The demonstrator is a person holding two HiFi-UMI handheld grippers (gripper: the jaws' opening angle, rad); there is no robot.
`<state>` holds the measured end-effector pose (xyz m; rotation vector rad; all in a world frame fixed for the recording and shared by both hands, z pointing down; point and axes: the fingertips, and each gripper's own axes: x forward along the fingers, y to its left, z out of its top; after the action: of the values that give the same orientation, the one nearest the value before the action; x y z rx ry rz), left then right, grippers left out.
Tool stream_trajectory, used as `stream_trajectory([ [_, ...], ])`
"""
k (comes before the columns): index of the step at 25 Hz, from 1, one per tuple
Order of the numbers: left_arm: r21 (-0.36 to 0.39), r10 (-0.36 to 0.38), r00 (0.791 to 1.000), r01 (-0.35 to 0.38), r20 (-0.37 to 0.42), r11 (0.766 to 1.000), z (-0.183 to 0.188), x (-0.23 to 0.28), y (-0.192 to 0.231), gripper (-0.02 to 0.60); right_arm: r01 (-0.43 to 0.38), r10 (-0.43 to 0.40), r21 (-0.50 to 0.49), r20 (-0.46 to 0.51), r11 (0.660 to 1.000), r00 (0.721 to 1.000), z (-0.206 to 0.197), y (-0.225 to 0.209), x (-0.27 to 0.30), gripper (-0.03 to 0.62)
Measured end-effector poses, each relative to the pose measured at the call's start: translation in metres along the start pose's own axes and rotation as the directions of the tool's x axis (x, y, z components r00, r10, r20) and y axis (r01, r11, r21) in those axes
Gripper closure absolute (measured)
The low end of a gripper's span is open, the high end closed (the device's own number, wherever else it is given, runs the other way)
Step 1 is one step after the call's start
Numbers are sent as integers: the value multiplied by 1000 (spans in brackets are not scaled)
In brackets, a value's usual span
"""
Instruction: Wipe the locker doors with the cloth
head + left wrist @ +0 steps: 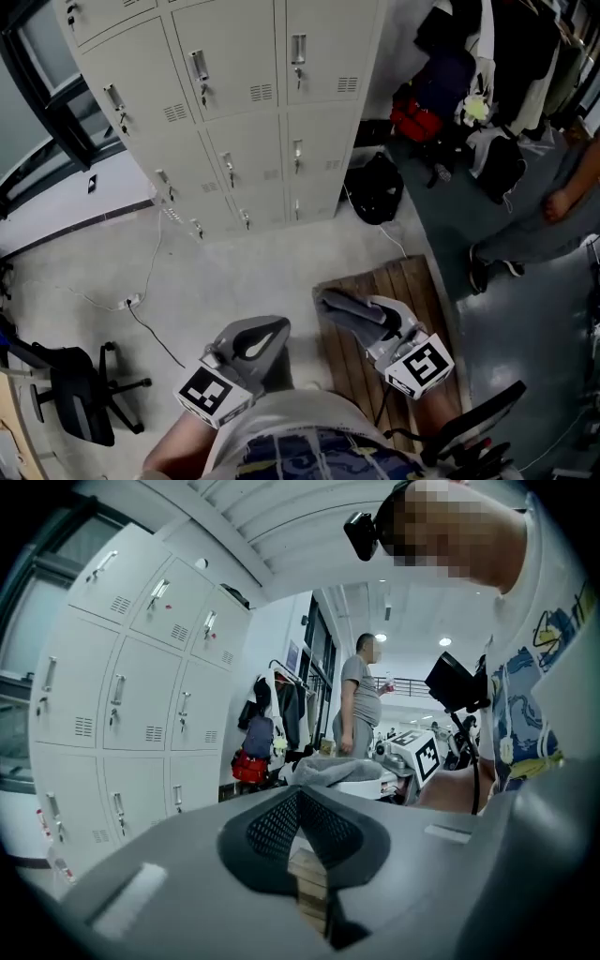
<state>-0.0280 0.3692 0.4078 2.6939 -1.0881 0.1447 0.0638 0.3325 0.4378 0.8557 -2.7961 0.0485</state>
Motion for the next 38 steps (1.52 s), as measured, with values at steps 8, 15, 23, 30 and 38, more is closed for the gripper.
stream_trajectory([
  [8, 66, -93, 995, 91, 28, 994, 54, 37, 108, 580, 123, -122, -37, 12, 992, 992, 55, -85, 85, 496],
  [15, 112, -125, 991, 120, 38, 986, 81, 58, 186, 580, 209, -202, -90, 76, 974, 976, 109, -165, 169, 497],
  [23, 129, -86, 995, 80, 41, 988, 109, 90, 241, 580, 232, -203, -154, 184, 960, 962, 194, -265, 249, 497],
  [30, 174, -117, 993, 111, 28, 979, 149, 147, 268, 580, 211, -159, -180, 266, 961, 951, 273, -352, 323, 497],
  [38, 179, -85, 996, 77, 40, 981, 166, 201, 299, 580, 148, -98, -121, 347, 982, 933, 332, -411, 380, 497],
])
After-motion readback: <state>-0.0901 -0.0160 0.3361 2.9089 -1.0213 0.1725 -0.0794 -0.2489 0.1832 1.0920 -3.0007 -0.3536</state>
